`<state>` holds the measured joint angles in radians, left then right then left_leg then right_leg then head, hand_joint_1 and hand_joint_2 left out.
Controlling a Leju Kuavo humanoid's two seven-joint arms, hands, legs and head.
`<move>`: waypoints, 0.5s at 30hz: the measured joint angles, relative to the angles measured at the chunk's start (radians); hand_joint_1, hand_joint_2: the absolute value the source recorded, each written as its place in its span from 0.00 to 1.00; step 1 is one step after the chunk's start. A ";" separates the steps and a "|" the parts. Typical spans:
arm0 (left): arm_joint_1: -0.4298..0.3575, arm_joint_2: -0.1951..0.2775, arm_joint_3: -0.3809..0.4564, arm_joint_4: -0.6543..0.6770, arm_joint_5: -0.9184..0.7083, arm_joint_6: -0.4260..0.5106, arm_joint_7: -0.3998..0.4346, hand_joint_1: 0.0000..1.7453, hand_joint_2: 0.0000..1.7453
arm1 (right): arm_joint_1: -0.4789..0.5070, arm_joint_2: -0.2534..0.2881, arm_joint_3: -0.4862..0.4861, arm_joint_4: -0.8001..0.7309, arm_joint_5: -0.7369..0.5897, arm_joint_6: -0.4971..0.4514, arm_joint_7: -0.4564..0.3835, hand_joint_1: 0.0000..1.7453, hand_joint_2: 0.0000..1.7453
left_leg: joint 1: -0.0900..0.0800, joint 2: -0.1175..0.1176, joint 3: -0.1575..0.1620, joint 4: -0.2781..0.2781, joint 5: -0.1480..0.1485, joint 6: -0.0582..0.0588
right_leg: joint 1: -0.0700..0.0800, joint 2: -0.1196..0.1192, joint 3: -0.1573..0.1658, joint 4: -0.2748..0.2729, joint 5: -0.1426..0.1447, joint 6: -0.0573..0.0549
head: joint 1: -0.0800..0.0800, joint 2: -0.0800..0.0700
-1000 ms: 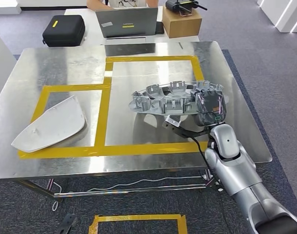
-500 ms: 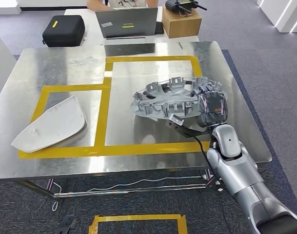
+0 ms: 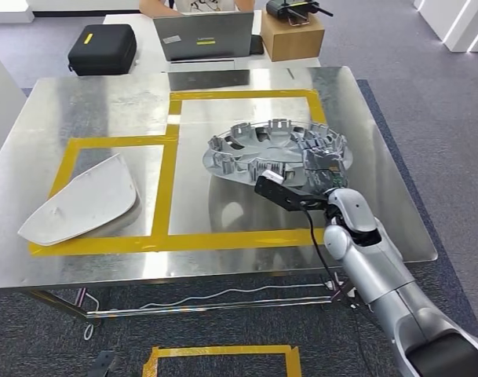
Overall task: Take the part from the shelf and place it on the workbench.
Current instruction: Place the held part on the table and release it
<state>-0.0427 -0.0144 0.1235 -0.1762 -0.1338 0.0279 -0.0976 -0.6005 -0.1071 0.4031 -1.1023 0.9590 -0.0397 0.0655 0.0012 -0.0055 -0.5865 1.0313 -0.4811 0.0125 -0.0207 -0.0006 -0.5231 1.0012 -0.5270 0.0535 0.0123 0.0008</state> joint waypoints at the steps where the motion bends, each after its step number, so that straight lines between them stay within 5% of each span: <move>1: 0.001 0.000 0.005 0.000 0.000 0.000 -0.001 0.00 0.00 | -0.008 0.002 0.010 -0.004 -0.043 0.026 0.000 0.00 1.00 | 0.000 0.000 0.000 0.000 0.000 0.000 | 0.000 0.000 0.000 0.000 0.000 0.000 | 0.000 0.000; 15: 0.010 0.000 0.059 0.000 0.000 -0.003 -0.002 0.00 0.00 | -0.125 0.007 0.157 -0.019 -0.374 0.216 0.029 0.00 1.00 | 0.000 0.000 0.000 0.000 0.000 0.000 | 0.000 0.001 0.000 0.000 0.000 0.000 | 0.000 0.000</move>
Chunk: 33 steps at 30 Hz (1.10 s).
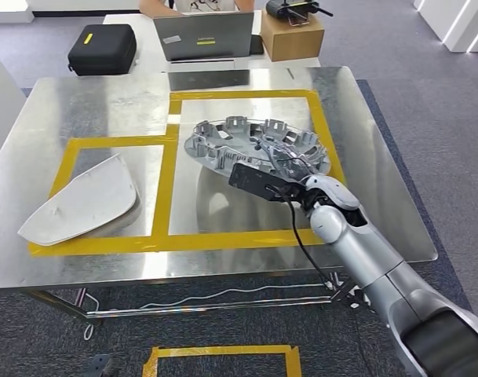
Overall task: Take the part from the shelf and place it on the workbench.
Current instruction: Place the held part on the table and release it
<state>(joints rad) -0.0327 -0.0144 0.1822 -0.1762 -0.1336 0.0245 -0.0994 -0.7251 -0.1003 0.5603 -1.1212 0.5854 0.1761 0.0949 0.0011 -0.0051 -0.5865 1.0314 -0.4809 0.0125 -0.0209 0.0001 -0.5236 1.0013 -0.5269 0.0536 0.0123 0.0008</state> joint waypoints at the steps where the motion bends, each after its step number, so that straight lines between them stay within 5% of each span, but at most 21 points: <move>1: 0.001 0.000 0.004 0.000 0.000 0.000 0.000 0.00 0.00 | -0.012 0.000 0.015 0.000 -0.005 0.007 0.005 0.00 1.00 | 0.000 0.000 0.000 0.000 0.000 0.000 | 0.000 0.000 0.000 0.000 0.000 0.000 | 0.000 0.000; 26: 0.009 0.000 0.046 0.000 0.000 -0.045 0.000 0.00 0.00 | -0.158 -0.029 0.228 -0.017 0.043 0.091 0.090 0.00 1.00 | 0.000 0.000 0.000 0.000 0.000 0.000 | 0.000 0.000 0.000 0.000 0.000 0.000 | 0.000 0.000; 29: 0.009 0.000 0.049 0.000 0.000 -0.046 0.000 0.00 0.00 | -0.170 -0.039 0.258 -0.031 0.144 0.072 0.134 0.00 1.00 | 0.000 0.000 0.000 0.000 0.000 0.000 | 0.000 0.000 0.000 0.000 0.000 0.000 | 0.000 0.000; 33: 0.011 -0.001 0.060 0.000 0.001 -0.049 -0.003 0.00 0.00 | -0.160 -0.059 0.316 -0.098 0.474 0.018 0.258 0.00 1.00 | 0.000 0.000 0.000 0.000 0.000 0.000 | 0.000 0.000 0.000 0.000 0.000 0.000 | 0.000 0.000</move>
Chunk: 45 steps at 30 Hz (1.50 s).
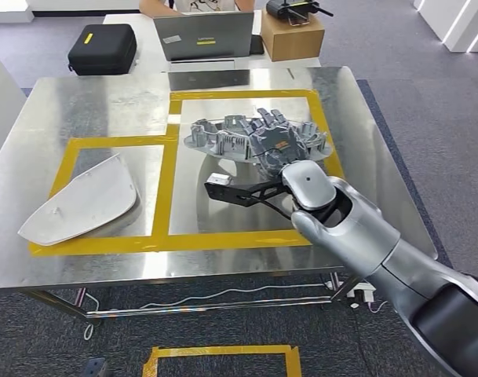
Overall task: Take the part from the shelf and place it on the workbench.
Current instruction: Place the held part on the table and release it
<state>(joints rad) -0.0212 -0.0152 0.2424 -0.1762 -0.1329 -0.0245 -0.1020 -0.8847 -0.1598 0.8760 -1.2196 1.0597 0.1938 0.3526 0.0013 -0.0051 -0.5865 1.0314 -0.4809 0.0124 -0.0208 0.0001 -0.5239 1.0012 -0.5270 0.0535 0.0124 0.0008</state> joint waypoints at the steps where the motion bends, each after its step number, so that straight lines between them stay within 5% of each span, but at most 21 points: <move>1: 0.001 0.000 0.004 0.000 0.000 -0.001 0.000 0.00 0.00 | 0.010 -0.006 0.012 -0.024 0.093 -0.006 0.031 0.00 1.00 | 0.000 0.000 0.000 0.000 0.000 0.000 | 0.000 0.000 0.000 0.000 0.000 0.000 | 0.000 0.000; 5: 0.004 -0.001 0.012 0.000 -0.003 -0.005 -0.003 0.00 0.00 | 0.064 -0.033 0.052 -0.126 0.396 -0.035 0.124 0.00 1.00 | 0.000 0.000 0.000 0.000 0.000 0.000 | 0.000 0.000 0.000 0.000 0.000 0.000 | 0.000 0.000; 8: 0.006 -0.001 0.017 0.000 -0.011 -0.009 -0.005 0.00 0.00 | 0.080 -0.068 0.096 -0.186 0.493 -0.088 0.224 0.00 1.00 | 0.000 0.000 0.000 0.000 0.000 0.000 | 0.000 0.000 -0.001 0.000 0.000 0.000 | 0.000 0.000; 11: 0.006 -0.001 0.021 0.000 -0.016 -0.013 -0.006 0.00 0.00 | 0.072 -0.109 0.156 -0.230 0.509 -0.133 0.290 0.00 1.00 | 0.000 0.000 0.000 0.000 0.000 0.000 | 0.000 0.000 0.000 0.000 0.000 0.000 | 0.000 0.000; 18: 0.006 -0.001 0.031 0.000 -0.029 -0.024 -0.006 0.00 0.00 | 0.065 -0.167 0.233 -0.289 0.512 -0.173 0.295 0.00 1.00 | 0.000 0.000 0.000 0.000 0.000 0.000 | 0.000 0.000 0.000 0.000 0.000 0.000 | 0.000 0.000; 41: 0.006 0.001 0.035 0.000 -0.069 -0.043 -0.034 0.00 0.00 | 0.107 -0.183 0.253 -0.295 0.512 -0.230 0.292 0.00 1.00 | 0.000 0.000 0.000 0.000 0.000 0.000 | 0.000 0.000 0.000 -0.001 0.000 0.000 | 0.000 0.000; 45: 0.006 0.005 0.036 0.000 -0.070 -0.033 -0.034 0.00 0.00 | 0.111 -0.186 0.253 -0.302 0.512 -0.258 0.295 0.00 1.00 | -0.006 0.001 0.001 0.002 0.003 0.014 | -0.005 0.001 0.003 -0.010 0.009 0.013 | -0.001 0.000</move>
<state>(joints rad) -0.0152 -0.0099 0.2780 -0.1762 -0.2026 -0.0576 -0.1361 -0.7741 -0.3454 1.1289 -1.5213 1.5721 -0.0642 0.6475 -0.0043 -0.0044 -0.5856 1.0329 -0.4780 0.0265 -0.0260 0.0007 -0.5204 0.9908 -0.5178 0.0661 0.0115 0.0008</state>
